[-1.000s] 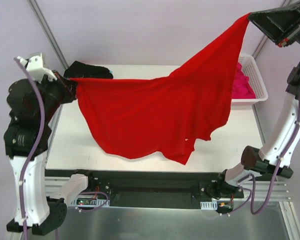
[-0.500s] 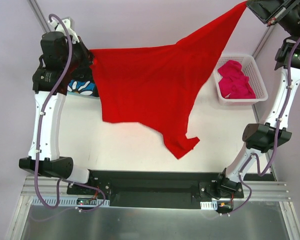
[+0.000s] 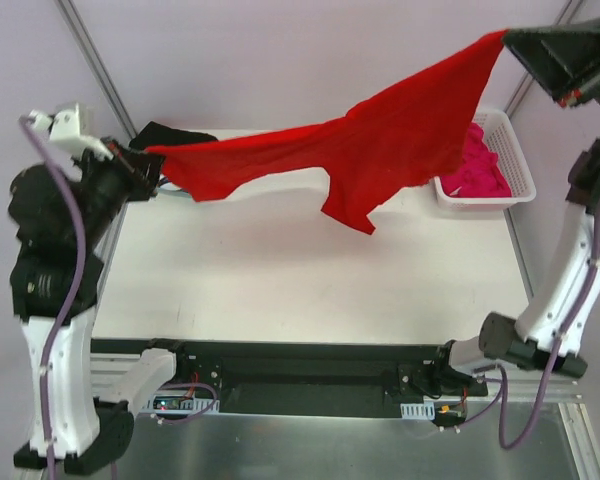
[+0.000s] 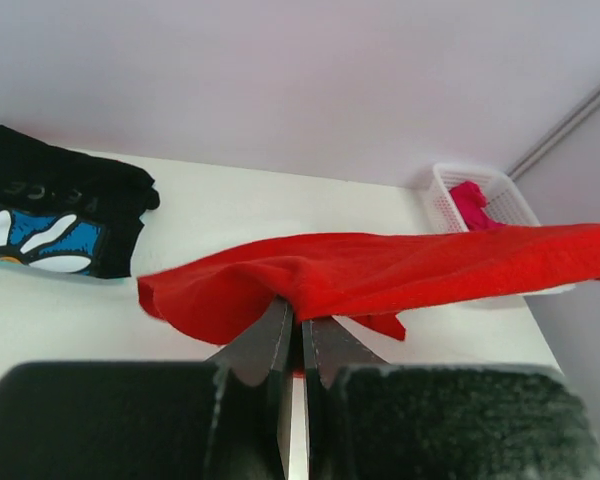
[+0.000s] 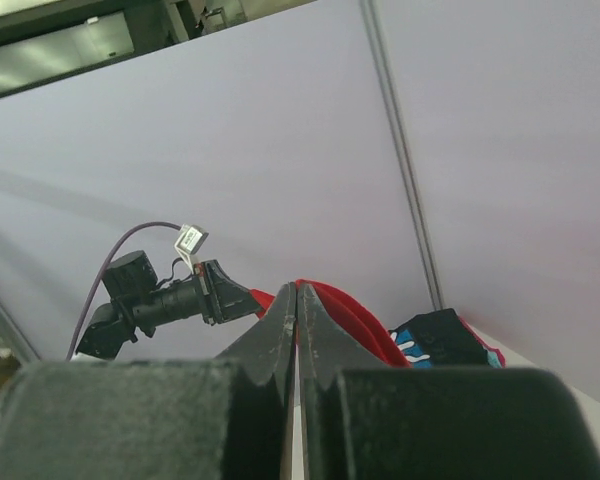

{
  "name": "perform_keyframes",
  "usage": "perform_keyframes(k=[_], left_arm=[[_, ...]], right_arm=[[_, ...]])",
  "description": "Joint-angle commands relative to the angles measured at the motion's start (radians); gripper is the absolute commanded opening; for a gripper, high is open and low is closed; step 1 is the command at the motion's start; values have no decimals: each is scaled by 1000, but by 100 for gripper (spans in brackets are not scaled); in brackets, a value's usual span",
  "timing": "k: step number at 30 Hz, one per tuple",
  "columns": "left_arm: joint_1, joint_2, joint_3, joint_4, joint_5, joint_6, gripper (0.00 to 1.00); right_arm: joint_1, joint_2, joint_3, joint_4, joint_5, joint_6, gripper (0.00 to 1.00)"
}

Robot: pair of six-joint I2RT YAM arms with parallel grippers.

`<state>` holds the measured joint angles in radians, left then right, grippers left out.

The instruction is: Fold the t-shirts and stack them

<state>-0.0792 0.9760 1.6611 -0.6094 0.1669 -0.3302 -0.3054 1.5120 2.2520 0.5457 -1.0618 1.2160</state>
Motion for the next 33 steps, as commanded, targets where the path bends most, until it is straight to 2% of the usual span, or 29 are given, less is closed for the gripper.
perform_keyframes(k=[1, 2, 5, 7, 10, 14, 21, 27, 33], left_arm=[[-2, -180, -78, 33, 42, -50, 0], [-2, -244, -84, 27, 43, -56, 0], [-2, -347, -92, 17, 43, -79, 0], [-2, -391, -78, -4, 34, -101, 0], [-2, -389, -23, -33, 34, -113, 0], [-2, -323, 69, -66, 43, -104, 0], [-2, -205, 141, -67, 3, -81, 0], [-2, -97, 25, 57, 5, -73, 0], [-2, 65, -84, 218, 19, -79, 0]], right_arm=[[-6, -243, -69, 28, -18, -24, 0], [-6, -319, -81, -60, -21, -91, 0], [-6, -406, -85, -227, -35, -189, 1], [-6, -452, -69, -280, -41, -231, 1], [-4, -440, 3, -332, -40, -216, 1], [-4, -395, 83, -340, -23, -193, 0], [-4, -309, 75, -337, 19, -234, 1], [-5, -190, -2, -256, 2, -269, 0], [-3, 45, 69, -75, 9, -168, 1]])
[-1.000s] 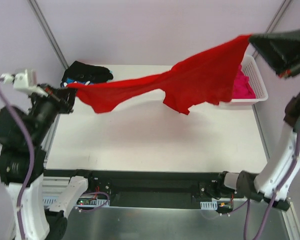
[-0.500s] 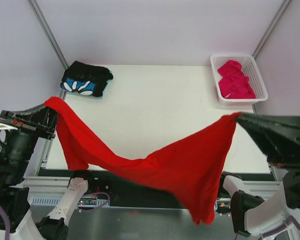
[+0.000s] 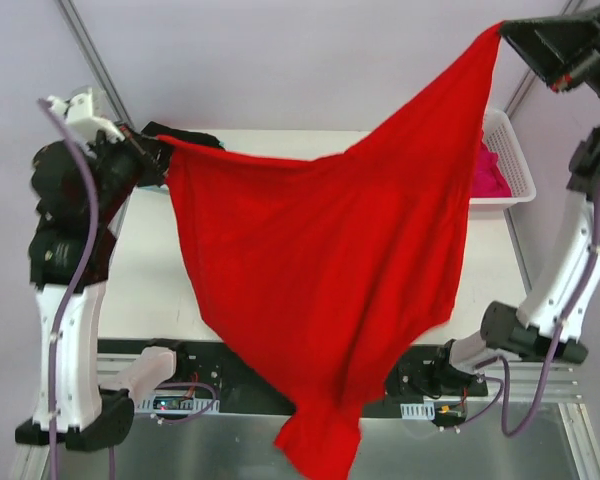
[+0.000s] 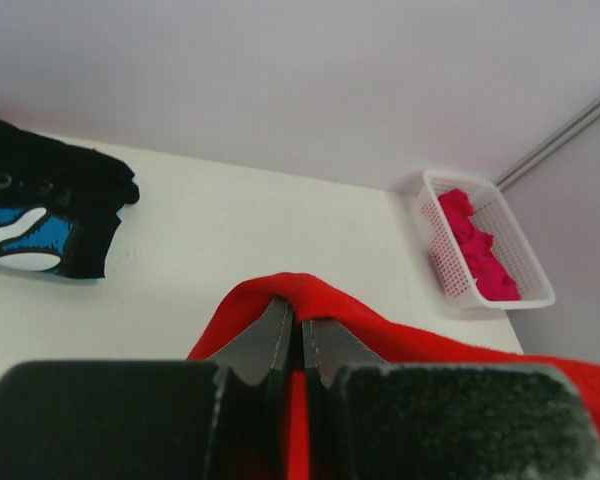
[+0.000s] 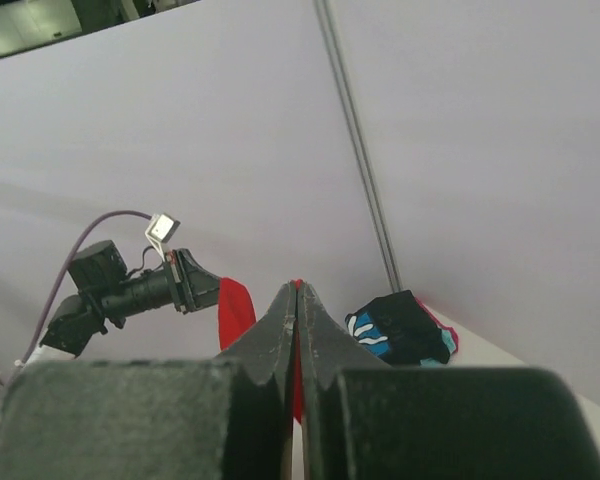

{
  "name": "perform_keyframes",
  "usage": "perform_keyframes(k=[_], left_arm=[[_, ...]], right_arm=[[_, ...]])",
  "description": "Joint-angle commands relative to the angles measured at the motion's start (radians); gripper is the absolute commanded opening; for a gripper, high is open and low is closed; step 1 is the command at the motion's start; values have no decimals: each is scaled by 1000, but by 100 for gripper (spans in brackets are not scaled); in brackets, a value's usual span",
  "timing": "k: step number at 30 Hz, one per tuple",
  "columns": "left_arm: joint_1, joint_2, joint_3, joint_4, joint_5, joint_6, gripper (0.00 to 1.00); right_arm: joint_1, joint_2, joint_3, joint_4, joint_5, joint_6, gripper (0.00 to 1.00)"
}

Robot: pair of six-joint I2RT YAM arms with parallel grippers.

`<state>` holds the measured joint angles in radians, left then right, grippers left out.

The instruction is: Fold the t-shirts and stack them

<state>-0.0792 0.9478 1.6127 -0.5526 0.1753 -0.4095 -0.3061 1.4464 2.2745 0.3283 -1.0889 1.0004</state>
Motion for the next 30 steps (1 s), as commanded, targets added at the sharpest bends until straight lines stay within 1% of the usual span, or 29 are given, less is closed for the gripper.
perform_keyframes(k=[1, 3, 4, 5, 6, 7, 8, 9, 10, 12, 15, 18, 20, 22, 24, 25, 29, 30], left_arm=[[-2, 158, -30, 199, 10, 1, 0], [-2, 233, 16, 233, 10, 5, 0], [-2, 321, 45, 253, 10, 11, 0], [-2, 369, 84, 256, 7, 15, 0], [-2, 417, 167, 260, 7, 18, 0], [-2, 498, 209, 264, 12, 15, 0], [-2, 535, 252, 267, 19, 12, 0], [-2, 569, 330, 269, 27, 9, 0], [-2, 621, 364, 269, 38, -1, 0], [-2, 657, 438, 276, 47, -8, 0], [-2, 678, 467, 293, 49, -9, 0], [-4, 646, 431, 315, 58, -15, 0], [-4, 588, 383, 351, 59, -23, 0], [-5, 511, 285, 448, 58, -26, 0], [-5, 444, 206, 491, 38, -28, 0], [-5, 428, 191, 500, 32, -28, 0], [-5, 367, 106, 497, 52, -34, 0], [-5, 340, 87, 499, 52, -41, 0]], right_arm=[[1, 168, 54, 167, 41, 47, 0], [7, 236, 89, 169, 59, 34, 0], [10, 311, 112, 176, 67, 26, 0], [13, 348, 135, 175, 76, 20, 0], [18, 386, 196, 173, 95, 20, 1], [21, 458, 226, 193, 107, 33, 0], [22, 483, 250, 195, 116, 35, 1], [25, 502, 263, 210, 141, 43, 0], [27, 511, 260, 244, 153, 49, 1], [30, 510, 250, 261, 182, 38, 0], [30, 482, 250, 249, 195, -2, 0], [28, 421, 224, 210, 179, -54, 1], [25, 395, 198, 218, 181, -54, 0], [25, 362, 201, 253, 188, -34, 0], [24, 342, 217, 253, 192, -32, 0], [24, 313, 212, 247, 187, -40, 0], [24, 233, 113, 255, 143, -48, 0], [24, 220, 59, 274, 133, -31, 0]])
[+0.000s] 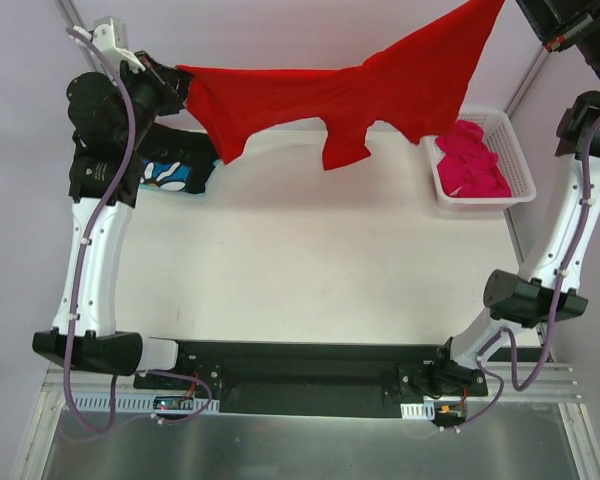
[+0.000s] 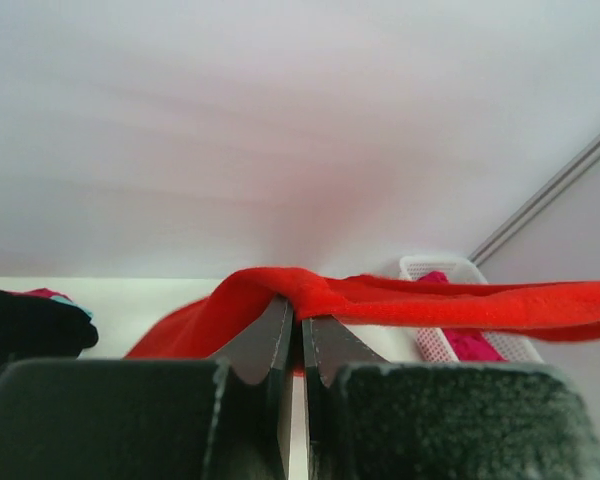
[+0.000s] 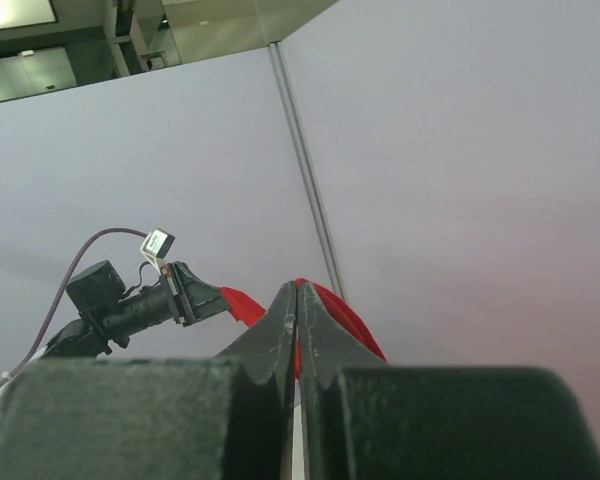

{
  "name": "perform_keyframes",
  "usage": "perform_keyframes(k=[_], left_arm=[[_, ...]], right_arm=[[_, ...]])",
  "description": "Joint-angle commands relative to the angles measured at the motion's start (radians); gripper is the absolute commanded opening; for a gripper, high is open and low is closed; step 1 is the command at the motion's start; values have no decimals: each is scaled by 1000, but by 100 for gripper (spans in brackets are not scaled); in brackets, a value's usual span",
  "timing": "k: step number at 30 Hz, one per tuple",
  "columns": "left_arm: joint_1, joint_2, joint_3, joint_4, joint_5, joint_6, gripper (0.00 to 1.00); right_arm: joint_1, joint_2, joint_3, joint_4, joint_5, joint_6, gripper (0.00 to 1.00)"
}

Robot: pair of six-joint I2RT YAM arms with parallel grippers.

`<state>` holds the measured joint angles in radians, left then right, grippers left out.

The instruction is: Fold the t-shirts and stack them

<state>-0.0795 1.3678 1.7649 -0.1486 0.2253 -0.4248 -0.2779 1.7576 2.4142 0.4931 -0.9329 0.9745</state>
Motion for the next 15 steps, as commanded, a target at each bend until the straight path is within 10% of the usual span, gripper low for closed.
perform_keyframes(k=[1, 9, 15], left_arm=[[-5, -94, -85, 95, 0, -29, 0], [-5, -298, -405, 93, 14, -63, 0], [-9, -500, -646, 57, 78, -92, 0]], right_arm=[[-4, -101, -102, 137, -33, 18, 1], [6, -281, -438, 312, -162, 188, 0], [26, -626, -1025, 536, -187, 439, 0]])
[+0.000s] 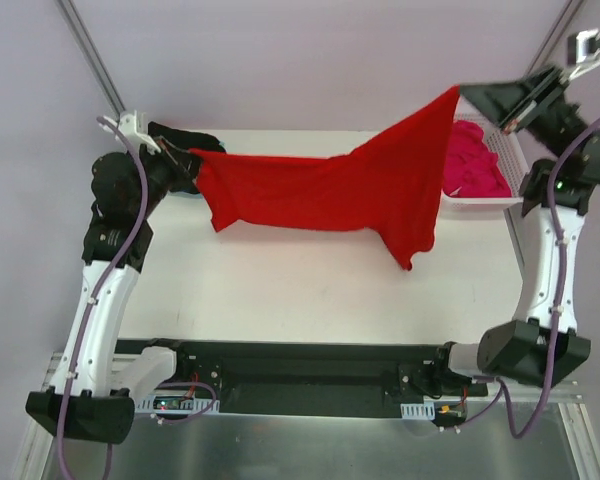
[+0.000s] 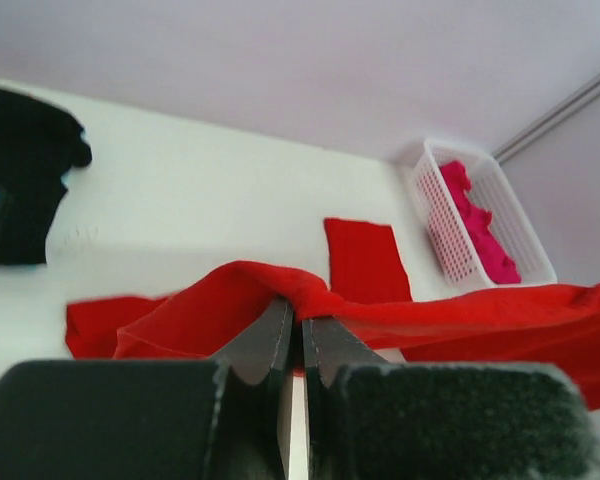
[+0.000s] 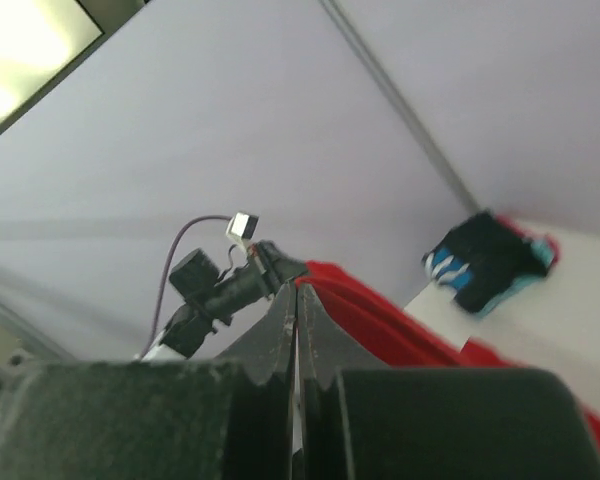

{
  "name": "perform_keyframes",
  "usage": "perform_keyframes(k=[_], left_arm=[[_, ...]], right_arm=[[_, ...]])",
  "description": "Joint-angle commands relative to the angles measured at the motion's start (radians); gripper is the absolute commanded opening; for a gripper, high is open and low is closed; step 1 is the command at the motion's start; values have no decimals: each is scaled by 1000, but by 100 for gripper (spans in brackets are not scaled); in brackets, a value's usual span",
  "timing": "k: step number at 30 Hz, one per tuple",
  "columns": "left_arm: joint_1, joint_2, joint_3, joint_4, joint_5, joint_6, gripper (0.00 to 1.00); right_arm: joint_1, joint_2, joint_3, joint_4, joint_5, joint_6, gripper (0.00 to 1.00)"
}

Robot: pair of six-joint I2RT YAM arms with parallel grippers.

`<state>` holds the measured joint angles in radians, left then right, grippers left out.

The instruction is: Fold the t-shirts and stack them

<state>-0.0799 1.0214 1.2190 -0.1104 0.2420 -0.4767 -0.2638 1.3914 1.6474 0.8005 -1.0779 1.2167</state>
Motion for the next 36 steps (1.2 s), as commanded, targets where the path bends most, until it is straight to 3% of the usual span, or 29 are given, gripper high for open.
perform_keyframes(k=[1, 2, 4, 5, 6, 7, 12, 15, 18, 21, 27, 36], left_arm=[[-11, -187, -125, -27, 65, -46, 0], [-11, -220, -160, -56, 65, -49, 0], [-12, -315, -191, -136, 88, -51, 0], [-12, -345, -209, -171, 94, -50, 0], [-12, -395, -213, -202, 106, -59, 0], [-12, -417, -217, -254, 118, -66, 0], [-26, -559, -280, -402, 154, -178, 0], [-31, -656, -370, -432, 218, -245, 0], [-31, -730, -406, -494, 195, -257, 0], [-31, -739, -337, -550, 146, -218, 0], [-31, -783, -249, -695, 118, -234, 0], [-29, -771, -224, -1135, -1, -206, 0]], right_arm=[[14, -337, -365, 212, -34, 195, 1], [20, -407, -518, 177, -42, 170, 0], [79, -615, -622, -187, -36, -113, 0], [174, -668, -624, -395, -2, -260, 0], [217, -727, -601, -883, 48, -458, 0], [245, -812, -583, -1049, 96, -705, 1], [302, -1028, -539, -1584, 225, -916, 0], [301, -1173, -531, -1818, 331, -1020, 1], [302, -1264, -561, -1946, 392, -1014, 0], [301, -1305, -537, -1982, 455, -999, 0], [301, -1281, -449, -2106, 539, -1008, 1], [301, -1189, -370, -2380, 684, -1083, 0]])
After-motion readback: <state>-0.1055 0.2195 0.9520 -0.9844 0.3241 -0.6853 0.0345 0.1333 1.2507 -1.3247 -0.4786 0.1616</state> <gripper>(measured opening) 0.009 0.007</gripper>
